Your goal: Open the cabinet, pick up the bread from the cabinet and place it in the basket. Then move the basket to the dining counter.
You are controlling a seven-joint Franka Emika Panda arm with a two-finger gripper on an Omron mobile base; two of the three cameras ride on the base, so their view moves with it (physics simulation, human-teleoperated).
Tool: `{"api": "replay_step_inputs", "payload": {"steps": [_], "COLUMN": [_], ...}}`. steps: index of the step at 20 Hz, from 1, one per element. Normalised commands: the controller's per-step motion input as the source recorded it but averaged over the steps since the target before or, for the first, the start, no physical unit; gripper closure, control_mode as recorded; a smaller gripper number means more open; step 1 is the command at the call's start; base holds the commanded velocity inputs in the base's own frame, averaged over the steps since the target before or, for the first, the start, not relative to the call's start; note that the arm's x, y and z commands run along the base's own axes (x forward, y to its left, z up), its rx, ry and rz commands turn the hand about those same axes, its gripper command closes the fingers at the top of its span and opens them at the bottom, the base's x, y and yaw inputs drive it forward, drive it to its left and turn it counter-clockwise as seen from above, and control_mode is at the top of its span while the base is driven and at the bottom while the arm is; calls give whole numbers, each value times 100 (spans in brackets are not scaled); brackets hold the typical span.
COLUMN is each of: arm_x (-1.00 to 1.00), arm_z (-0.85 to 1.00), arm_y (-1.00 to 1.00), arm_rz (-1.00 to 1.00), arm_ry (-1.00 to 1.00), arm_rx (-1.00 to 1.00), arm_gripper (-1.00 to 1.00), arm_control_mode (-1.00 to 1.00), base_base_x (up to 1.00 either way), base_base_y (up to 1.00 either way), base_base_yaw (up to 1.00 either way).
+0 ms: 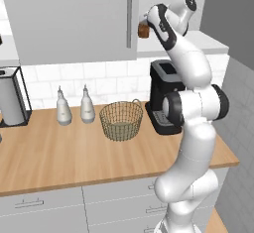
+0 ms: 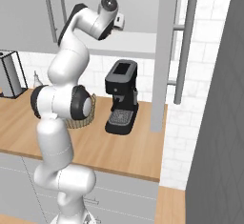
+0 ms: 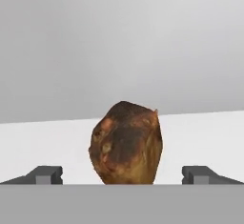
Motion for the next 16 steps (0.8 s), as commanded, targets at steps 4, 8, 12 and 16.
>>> {"api": "replay_step_inputs", "payload": {"steps": [4,8,12,16], "arm_x": [10,11,26,39], "arm_z": [-11,-19,-15,-11], "arm_y": [12,19,5,0], "arm_rz": [0,0,0,0], "arm_ry": [0,0,0,0], "arm_rx": [0,0,0,0], "arm_gripper": [-100,-100,-100,-100], "arm_control_mode": [-100,-100,-100,-100], "base_base_x": [0,0,0,0], "base_base_y": [0,0,0,0], "base_base_yaw": [0,0,0,0]}}
